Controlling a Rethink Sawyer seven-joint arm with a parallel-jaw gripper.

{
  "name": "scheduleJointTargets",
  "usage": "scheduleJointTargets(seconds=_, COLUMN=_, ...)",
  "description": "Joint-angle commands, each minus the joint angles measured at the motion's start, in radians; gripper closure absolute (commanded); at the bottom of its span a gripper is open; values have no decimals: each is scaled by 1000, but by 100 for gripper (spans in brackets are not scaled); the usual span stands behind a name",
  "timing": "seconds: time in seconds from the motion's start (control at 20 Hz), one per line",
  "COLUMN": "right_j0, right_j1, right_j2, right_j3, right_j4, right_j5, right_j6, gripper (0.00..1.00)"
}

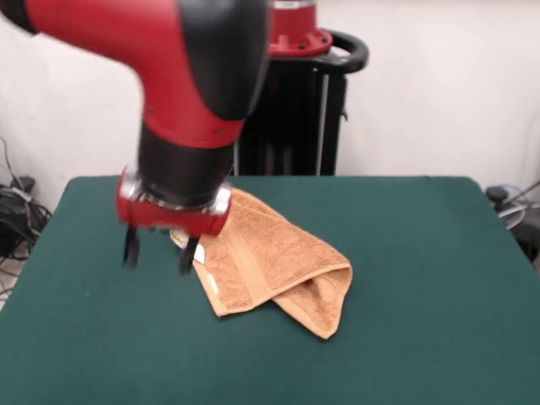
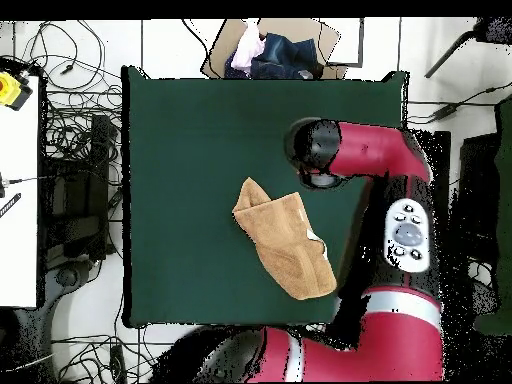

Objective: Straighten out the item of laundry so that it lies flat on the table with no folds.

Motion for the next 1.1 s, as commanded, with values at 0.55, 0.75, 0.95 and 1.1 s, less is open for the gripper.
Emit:
scheduleJointTargets(seconds=0.55, right_j0=-136, right_j1=-357, right_j2=309, right_j3=525, right_j4=141, right_j5=-48, right_j6=-72, gripper=0)
scheduleJointTargets(seconds=0.75, right_j0=-139, right_j1=-423, right_j2=313, right_j3=546, right_j4=142, right_j5=4, right_j6=-74, gripper=0)
scheduleJointTargets(seconds=0.95, right_j0=-133, right_j1=-429, right_j2=316, right_j3=533, right_j4=125, right_j5=16, right_j6=-60, gripper=0)
scheduleJointTargets(seconds=1.1, right_j0=-126, right_j1=-394, right_j2=315, right_j3=527, right_j4=91, right_j5=-29, right_j6=-38, gripper=0)
